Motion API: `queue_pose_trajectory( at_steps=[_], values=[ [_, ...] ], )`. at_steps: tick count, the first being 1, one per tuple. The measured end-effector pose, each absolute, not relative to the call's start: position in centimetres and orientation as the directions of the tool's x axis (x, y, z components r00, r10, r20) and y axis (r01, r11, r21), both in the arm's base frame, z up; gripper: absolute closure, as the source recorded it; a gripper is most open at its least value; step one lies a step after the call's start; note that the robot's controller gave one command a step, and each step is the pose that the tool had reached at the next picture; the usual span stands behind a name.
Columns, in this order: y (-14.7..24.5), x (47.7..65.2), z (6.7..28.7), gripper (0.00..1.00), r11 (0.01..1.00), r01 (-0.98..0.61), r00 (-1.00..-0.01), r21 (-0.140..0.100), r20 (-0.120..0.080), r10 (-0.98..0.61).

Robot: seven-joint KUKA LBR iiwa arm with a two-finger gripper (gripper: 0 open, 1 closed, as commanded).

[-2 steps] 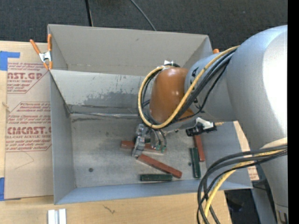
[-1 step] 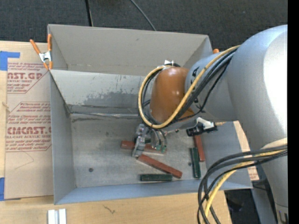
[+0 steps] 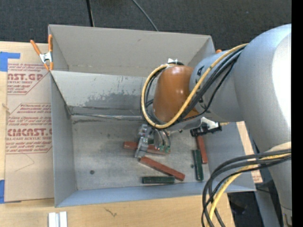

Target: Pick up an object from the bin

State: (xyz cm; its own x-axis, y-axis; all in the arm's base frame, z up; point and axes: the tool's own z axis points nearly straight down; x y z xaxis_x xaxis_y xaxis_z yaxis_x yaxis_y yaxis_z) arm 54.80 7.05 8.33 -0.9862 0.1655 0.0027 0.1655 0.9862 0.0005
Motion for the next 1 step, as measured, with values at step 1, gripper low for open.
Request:
queue_pose_trajectory(
  at_steps=[1],
  values=[
    [7.05, 54.78, 9.32, 1.0, 0.986, 0.166, -0.986, 0.0, 0.004, 0.166]
  ],
)
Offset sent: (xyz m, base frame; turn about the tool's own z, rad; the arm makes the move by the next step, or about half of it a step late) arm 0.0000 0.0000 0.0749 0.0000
